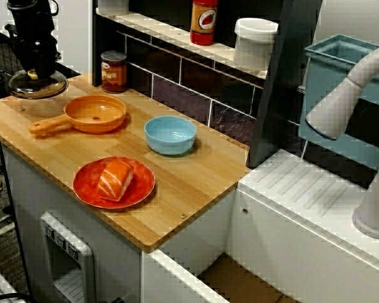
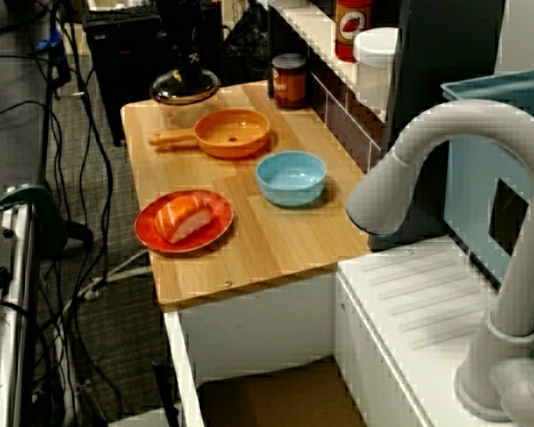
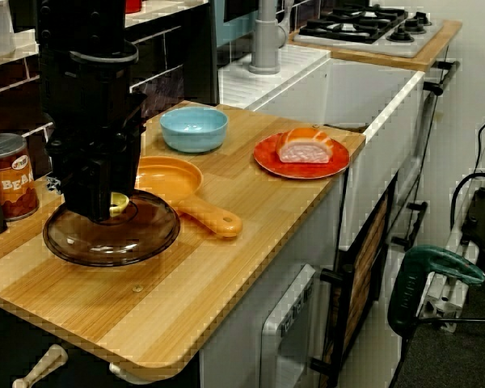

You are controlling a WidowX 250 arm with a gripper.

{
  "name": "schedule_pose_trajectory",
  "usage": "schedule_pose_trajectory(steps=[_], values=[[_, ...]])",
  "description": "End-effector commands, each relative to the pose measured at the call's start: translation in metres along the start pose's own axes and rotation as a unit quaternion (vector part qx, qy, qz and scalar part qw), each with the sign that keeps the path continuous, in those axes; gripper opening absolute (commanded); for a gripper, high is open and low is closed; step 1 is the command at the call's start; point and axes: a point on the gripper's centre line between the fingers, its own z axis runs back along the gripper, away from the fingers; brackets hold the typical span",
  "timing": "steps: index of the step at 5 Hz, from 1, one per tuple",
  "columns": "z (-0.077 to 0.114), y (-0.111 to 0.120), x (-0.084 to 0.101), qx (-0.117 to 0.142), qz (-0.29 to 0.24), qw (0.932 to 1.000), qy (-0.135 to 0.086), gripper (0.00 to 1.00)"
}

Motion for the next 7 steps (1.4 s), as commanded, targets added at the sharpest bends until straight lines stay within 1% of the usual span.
schedule_pose_trajectory(steps=[1,2,3,4,6,7], values=[[0.0046,0.0112,0.0047,0.015,-0.007,0.9999,0.002,0.0],[0.0025,0.0128,0.0032,0.017,-0.011,0.9998,0.006,0.0],[0.0009,0.0136,0.003,0.018,-0.008,0.9997,0.012,0.18],[0.0009,0.0132,0.0034,0.019,-0.009,0.9997,0.015,1.0],[0.0012,0.014,0.0047,0.016,-0.008,0.9997,0.015,1.0],[0.0052,0.0066,0.0067,0.002,-0.011,0.9999,0.013,1.0]])
